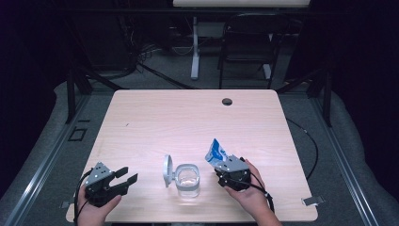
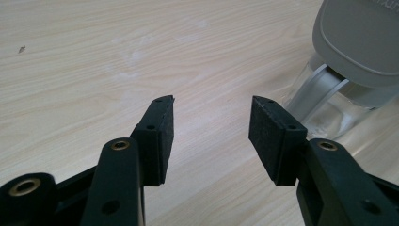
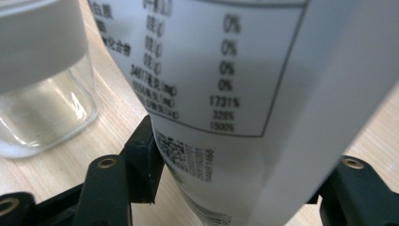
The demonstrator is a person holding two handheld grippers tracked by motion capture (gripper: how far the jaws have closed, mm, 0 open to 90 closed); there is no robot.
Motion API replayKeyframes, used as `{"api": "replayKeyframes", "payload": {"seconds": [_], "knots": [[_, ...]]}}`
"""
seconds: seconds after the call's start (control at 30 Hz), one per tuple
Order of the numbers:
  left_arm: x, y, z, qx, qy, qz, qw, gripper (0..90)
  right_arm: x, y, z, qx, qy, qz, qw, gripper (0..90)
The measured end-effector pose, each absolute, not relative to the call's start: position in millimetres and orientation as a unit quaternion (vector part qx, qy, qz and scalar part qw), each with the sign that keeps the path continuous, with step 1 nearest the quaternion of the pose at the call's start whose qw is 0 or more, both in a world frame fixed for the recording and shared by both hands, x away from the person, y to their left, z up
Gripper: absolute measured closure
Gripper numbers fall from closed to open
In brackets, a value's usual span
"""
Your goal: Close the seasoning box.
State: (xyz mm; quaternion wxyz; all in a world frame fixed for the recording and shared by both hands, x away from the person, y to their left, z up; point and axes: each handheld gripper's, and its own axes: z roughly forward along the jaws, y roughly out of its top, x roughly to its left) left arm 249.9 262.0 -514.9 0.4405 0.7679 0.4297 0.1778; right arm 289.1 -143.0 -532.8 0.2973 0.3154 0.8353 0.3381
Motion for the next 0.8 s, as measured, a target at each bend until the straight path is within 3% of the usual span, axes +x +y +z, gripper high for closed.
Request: {"api": "replayKeyframes", "payload": {"seconds": [0.8], "knots": [[251,262,-515,0.769,0.429,0.181,0.439,51.1,291,-126,-526,0.271,0.852,0.307,0.326,39.9]]}}
